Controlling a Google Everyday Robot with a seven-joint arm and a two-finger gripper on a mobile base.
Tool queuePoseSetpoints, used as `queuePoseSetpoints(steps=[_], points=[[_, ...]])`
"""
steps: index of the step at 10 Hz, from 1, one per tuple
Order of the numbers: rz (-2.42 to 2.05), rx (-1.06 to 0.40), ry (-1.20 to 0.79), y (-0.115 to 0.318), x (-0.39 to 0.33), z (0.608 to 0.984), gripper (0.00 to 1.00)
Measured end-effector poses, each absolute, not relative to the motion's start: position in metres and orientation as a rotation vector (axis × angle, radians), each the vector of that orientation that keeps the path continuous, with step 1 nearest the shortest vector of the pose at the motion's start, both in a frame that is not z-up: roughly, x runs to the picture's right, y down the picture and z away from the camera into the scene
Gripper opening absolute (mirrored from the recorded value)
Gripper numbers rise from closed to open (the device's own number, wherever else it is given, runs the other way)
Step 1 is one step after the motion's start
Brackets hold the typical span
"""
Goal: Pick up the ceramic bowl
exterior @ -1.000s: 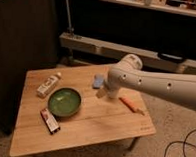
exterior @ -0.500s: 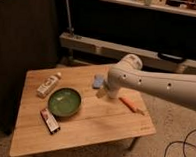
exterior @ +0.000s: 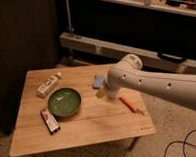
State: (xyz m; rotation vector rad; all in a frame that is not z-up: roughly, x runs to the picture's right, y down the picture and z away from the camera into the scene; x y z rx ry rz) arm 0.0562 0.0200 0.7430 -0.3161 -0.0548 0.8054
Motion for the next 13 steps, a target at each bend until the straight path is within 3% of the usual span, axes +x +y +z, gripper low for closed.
queuePoseSetpoints(steps=[5, 11, 13], points=[[0.946, -0.313, 0.043, -0.001, 0.047, 0.756, 0.80], [1.123, -0.467, -0.029, -0.029, -0.032, 0.770, 0.80], [1.180, -0.434, 0.043, -0.028, -0.045, 0.763, 0.80]])
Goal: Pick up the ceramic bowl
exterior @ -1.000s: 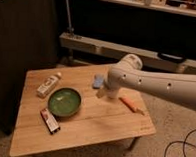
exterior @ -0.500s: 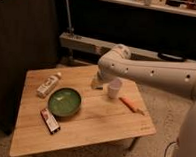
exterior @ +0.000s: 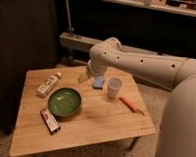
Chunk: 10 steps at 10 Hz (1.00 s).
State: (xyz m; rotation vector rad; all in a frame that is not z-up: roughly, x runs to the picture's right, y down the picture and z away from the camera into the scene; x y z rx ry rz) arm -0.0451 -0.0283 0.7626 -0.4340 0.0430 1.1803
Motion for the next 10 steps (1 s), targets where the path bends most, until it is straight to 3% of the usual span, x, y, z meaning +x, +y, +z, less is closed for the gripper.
queuePoseSetpoints(steps=[8, 10], points=[[1.258, -0.446, 0.097, -0.024, -0.050, 0.763, 0.80], [1.451, -0.463, 0.135, -0.021, -0.038, 0.771, 0.80]])
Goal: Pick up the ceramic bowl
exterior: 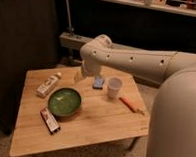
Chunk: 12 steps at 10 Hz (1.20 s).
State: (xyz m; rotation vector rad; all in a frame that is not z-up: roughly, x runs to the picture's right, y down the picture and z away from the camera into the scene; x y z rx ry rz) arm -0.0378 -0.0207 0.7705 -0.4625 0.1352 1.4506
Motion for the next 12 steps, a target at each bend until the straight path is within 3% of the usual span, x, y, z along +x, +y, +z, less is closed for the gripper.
queuePoseSetpoints(steps=[4, 12], points=[[1.784, -0.457, 0.237, -0.005, -0.029, 0.779, 0.80], [1.720, -0.704, 0.110, 0.021, -0.039, 0.835, 0.80]])
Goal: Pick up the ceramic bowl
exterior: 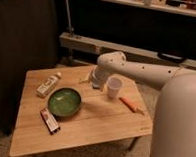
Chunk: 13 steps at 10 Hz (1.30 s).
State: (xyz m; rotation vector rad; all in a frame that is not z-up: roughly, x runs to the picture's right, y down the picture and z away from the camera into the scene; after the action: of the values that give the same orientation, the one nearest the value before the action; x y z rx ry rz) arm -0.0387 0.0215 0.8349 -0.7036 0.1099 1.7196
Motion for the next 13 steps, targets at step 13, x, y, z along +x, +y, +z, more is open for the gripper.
queuePoseSetpoints(steps=[13], points=[[1.479, -0.974, -0.016, 0.062, -0.089, 0.882, 0.78]])
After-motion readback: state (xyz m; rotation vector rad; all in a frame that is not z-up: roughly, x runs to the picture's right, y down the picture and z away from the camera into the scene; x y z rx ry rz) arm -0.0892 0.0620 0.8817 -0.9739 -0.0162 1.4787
